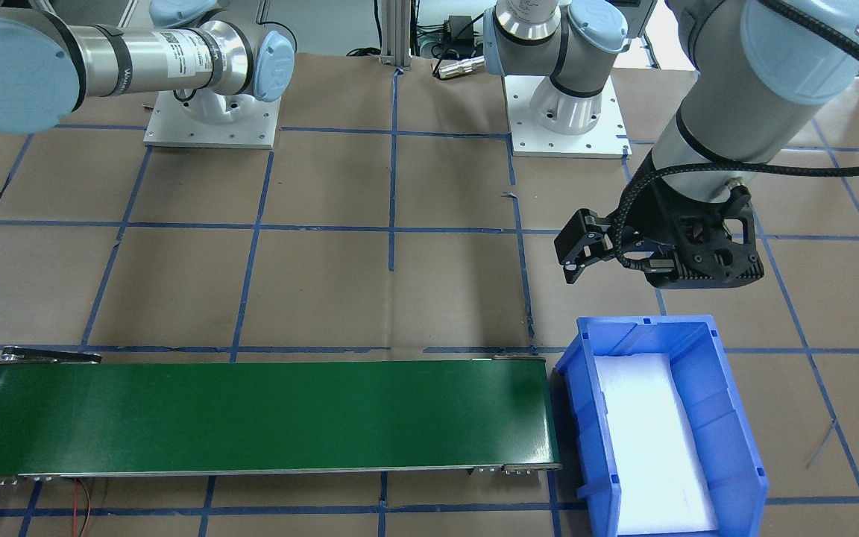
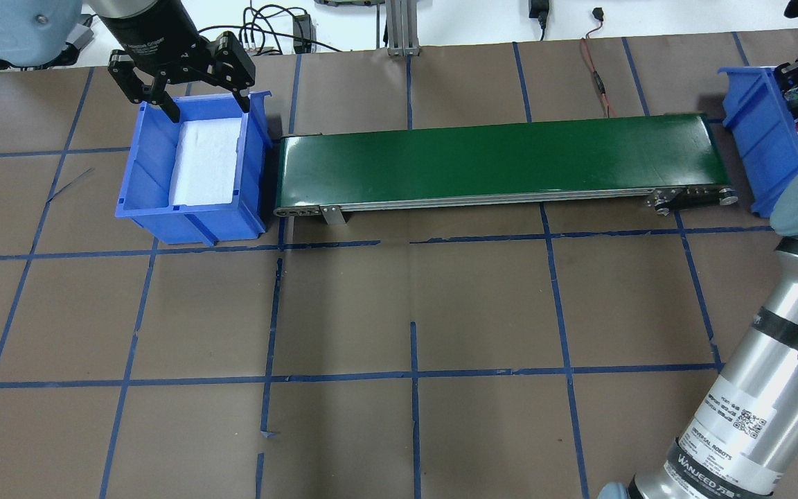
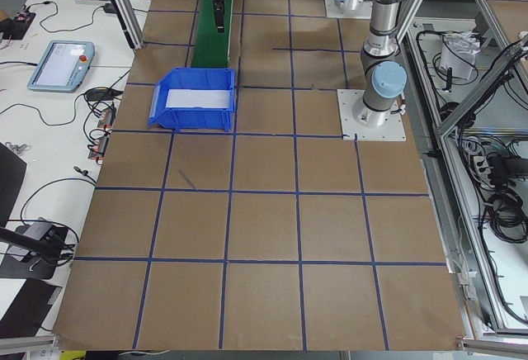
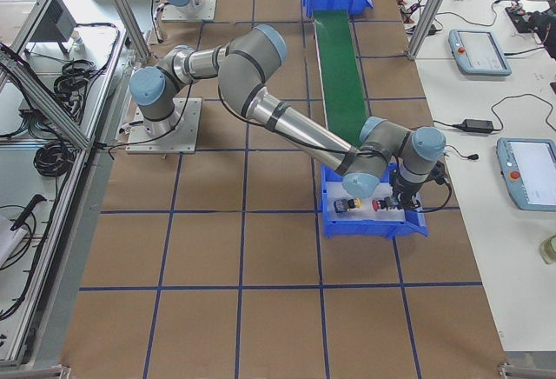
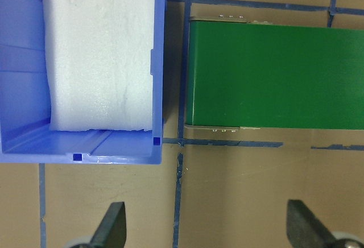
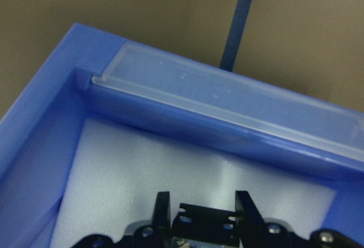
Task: Transport two buttons from left to right
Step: 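Open the right gripper and raise it from the bin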
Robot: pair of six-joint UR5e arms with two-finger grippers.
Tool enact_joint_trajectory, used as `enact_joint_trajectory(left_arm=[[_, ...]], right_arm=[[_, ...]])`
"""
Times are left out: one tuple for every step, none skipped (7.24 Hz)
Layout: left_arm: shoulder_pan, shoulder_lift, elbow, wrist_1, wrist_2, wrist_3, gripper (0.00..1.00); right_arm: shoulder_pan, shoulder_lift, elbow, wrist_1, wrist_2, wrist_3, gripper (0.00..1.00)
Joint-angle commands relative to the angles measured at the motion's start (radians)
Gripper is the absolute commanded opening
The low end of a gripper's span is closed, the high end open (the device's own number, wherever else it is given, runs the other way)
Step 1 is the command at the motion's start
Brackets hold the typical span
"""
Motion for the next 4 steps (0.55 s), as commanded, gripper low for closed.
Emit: enact_joint_trajectory(left_arm=[[0.0,0.0,0.0,0.0,0.001,0.0,1.0],[0.0,0.0,0.0,0.0,0.001,0.0,1.0],[0.0,0.0,0.0,0.0,0.001,0.0,1.0],[0.0,0.0,0.0,0.0,0.001,0.0,1.0]], right_arm=[[0.0,-0.001,0.0,0.003,0.0,0.0,0.58],[0.0,0.001,0.0,0.003,0.0,0.0,0.59],[0.0,-0.007,0.0,0.006,0.0,0.0,0.59],[0.001,-0.033,-0.003,0.032,0.0,0.002,0.59]])
